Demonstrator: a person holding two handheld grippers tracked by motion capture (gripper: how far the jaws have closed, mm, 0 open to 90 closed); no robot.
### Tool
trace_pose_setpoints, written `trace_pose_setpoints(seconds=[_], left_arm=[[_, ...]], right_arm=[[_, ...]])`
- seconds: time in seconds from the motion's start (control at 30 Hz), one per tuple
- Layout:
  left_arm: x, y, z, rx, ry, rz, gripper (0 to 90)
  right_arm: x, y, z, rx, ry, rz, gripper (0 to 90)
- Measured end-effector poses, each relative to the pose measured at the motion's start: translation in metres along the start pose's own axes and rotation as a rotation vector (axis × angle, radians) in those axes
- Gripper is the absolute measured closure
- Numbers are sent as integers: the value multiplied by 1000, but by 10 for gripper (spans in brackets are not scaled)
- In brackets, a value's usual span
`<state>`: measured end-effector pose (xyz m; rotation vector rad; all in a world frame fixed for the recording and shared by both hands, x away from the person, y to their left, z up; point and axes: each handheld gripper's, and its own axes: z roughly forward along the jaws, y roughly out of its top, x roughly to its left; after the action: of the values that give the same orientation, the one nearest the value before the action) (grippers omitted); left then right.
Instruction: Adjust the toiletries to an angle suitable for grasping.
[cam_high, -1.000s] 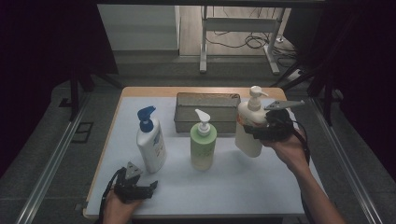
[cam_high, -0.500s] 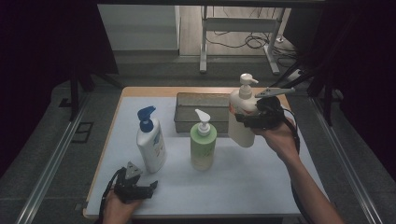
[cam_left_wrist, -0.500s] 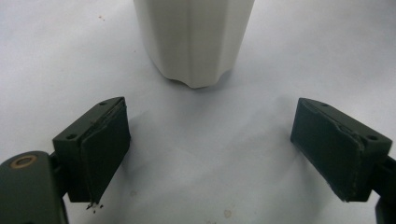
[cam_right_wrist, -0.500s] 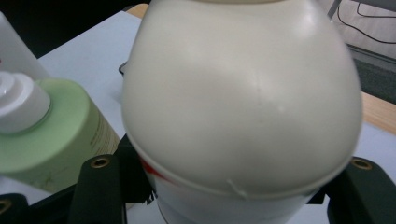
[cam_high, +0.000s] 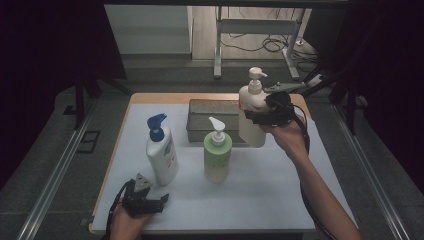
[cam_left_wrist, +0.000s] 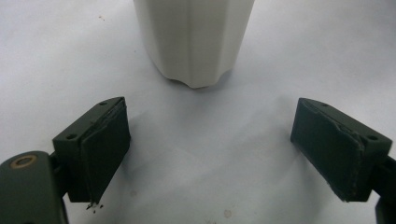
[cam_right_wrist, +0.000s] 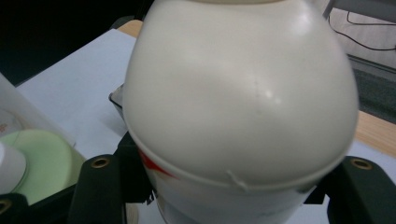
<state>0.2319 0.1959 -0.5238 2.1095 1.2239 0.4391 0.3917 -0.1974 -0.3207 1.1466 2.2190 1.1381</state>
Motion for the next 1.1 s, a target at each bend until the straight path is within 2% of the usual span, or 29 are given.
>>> trace_pose_setpoints(seconds=[0.77, 1.1], left_arm=[[0, 0, 0, 0, 0, 0, 117], [0, 0, 0, 0, 0, 0, 117]], right_arm=[[2, 27, 42, -48, -18, 30, 374], [5, 37, 68, -58, -17, 34, 374]])
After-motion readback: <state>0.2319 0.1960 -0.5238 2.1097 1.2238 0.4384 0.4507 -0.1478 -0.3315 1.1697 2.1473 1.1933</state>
